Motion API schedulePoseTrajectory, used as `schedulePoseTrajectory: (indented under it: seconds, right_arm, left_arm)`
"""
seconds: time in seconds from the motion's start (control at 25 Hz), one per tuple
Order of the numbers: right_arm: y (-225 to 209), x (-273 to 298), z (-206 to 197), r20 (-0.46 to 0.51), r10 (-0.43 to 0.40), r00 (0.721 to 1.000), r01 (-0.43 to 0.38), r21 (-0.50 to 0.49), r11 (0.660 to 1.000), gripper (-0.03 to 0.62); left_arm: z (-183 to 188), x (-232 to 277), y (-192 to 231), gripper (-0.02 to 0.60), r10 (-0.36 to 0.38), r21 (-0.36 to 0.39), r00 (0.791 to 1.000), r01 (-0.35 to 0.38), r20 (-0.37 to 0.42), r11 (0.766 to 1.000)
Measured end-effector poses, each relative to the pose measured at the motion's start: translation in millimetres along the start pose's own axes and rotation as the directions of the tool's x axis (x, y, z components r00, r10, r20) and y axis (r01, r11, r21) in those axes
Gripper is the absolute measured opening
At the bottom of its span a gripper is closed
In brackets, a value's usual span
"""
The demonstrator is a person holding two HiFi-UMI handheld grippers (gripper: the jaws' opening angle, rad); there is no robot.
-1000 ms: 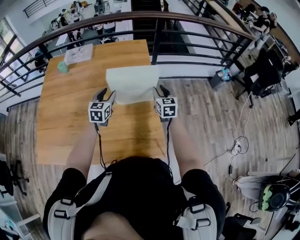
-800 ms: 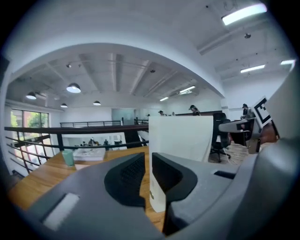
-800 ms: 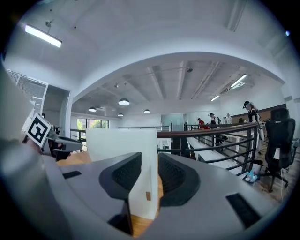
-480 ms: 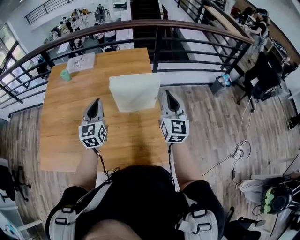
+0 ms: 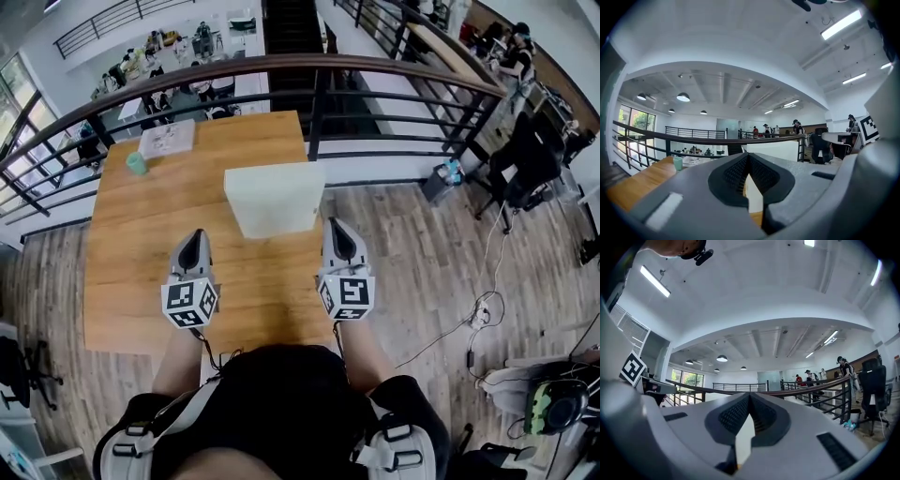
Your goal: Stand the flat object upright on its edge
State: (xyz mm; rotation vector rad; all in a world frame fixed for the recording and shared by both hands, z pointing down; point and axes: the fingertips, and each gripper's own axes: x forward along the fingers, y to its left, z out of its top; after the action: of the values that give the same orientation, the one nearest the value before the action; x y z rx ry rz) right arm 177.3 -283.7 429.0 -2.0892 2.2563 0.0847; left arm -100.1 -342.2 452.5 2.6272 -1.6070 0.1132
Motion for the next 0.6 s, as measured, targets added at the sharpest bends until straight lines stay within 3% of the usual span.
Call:
schedulePoseTrajectory:
  seconds: [0.2, 0.6]
  right_arm:
    - [7.7, -2.2, 0.0, -0.005, 0.009, 1.0, -0.009, 0.004, 1.0, 0.005]
    - [14.3, 1.0, 7.6, -0.003, 0.037, 0.999, -0.037, 0.002, 0.999, 0.005]
  left_arm:
    - [-1.9, -6.6, 3.7, 0.005, 0.018, -0.031, 1.0, -0.017, 0.015, 0.999]
    - [10.0, -7.4, -4.7, 0.005, -0.009, -0.02, 1.0, 0.01, 0.028, 1.0]
